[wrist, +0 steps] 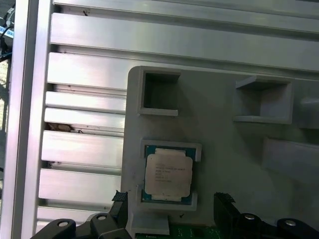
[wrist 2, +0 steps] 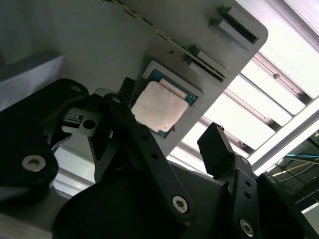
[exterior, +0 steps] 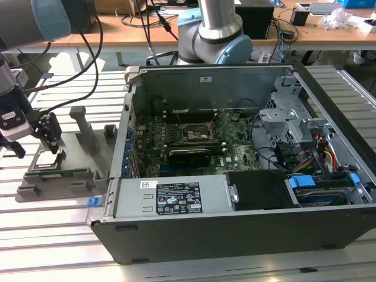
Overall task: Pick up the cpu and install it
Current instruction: 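Pick up the cpu and move it towards the insertion slot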
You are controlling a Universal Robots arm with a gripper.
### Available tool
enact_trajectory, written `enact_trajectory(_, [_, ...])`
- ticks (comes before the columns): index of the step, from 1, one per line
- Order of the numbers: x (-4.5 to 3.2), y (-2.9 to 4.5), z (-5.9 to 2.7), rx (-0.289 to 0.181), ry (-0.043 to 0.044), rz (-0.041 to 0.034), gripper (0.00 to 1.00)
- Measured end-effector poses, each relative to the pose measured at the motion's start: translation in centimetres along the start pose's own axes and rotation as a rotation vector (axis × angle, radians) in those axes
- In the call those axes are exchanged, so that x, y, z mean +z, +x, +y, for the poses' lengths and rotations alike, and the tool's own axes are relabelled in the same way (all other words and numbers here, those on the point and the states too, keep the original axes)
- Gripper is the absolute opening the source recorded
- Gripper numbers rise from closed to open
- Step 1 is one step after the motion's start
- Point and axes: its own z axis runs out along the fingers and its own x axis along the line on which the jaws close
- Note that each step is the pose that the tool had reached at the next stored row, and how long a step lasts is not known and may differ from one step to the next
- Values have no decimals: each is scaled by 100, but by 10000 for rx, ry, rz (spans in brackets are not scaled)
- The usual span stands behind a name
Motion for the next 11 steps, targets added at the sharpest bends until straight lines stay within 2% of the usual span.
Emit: enact_trajectory(11, [59, 1, 2, 0, 1, 0, 78])
